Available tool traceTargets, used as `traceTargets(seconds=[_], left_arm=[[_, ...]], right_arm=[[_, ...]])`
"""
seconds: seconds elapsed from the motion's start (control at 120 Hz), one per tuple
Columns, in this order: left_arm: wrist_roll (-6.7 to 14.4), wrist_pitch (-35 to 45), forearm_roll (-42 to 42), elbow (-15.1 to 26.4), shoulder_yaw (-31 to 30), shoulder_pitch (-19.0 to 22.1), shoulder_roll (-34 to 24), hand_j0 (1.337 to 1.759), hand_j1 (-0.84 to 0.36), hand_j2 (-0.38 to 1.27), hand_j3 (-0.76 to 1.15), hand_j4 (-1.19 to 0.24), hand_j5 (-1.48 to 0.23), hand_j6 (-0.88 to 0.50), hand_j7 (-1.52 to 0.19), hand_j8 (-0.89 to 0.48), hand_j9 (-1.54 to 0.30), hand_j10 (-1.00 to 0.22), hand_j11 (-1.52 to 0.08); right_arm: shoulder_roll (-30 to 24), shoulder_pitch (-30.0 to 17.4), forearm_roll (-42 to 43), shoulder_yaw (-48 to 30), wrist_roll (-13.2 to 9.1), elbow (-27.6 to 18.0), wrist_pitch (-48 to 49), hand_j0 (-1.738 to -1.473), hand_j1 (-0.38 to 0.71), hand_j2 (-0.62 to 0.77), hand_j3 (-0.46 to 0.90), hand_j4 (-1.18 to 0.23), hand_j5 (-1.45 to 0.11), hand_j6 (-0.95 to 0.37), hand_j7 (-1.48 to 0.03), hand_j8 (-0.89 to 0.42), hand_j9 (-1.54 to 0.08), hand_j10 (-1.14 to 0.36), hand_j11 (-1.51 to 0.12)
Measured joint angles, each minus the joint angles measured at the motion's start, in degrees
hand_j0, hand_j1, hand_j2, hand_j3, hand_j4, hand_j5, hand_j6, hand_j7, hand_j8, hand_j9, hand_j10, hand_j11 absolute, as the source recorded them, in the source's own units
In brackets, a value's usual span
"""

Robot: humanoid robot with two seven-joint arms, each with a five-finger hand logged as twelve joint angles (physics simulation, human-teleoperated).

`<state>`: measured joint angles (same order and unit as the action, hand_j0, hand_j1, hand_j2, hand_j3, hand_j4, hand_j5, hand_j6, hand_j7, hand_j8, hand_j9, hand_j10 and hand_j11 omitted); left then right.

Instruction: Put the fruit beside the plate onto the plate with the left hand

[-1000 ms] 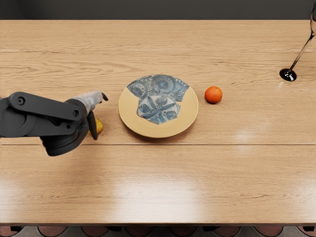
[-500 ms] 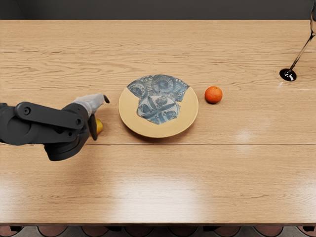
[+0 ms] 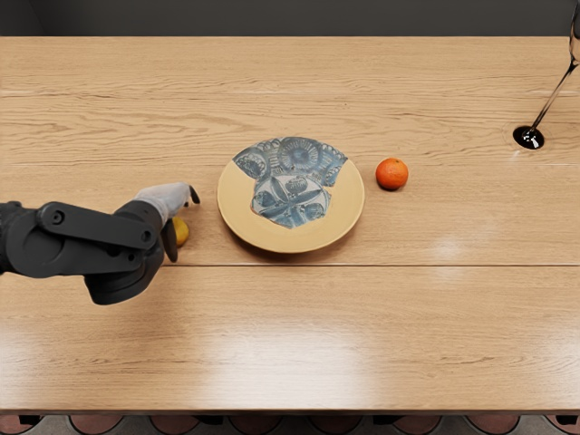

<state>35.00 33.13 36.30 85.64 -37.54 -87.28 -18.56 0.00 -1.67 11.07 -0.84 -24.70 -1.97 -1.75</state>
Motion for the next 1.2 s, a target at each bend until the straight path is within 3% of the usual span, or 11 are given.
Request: traceTargets(seconds=[1.2], left_arm=[[0.0, -0.1, 0.7, -0.2, -0.2, -0.1, -0.6, 1.658, -0.21, 0.13, 0.0, -0.48, -0.63, -0.48, -0.63, -0.48, -0.63, -0.48, -0.63]], right_arm=[[0.0, 0.0, 0.0, 0.0, 0.0, 0.0, 0.0, -1.658, -0.35, 0.0, 0.0, 0.0, 0.0, 0.0, 0.0, 0.0, 0.0, 0.0, 0.0]])
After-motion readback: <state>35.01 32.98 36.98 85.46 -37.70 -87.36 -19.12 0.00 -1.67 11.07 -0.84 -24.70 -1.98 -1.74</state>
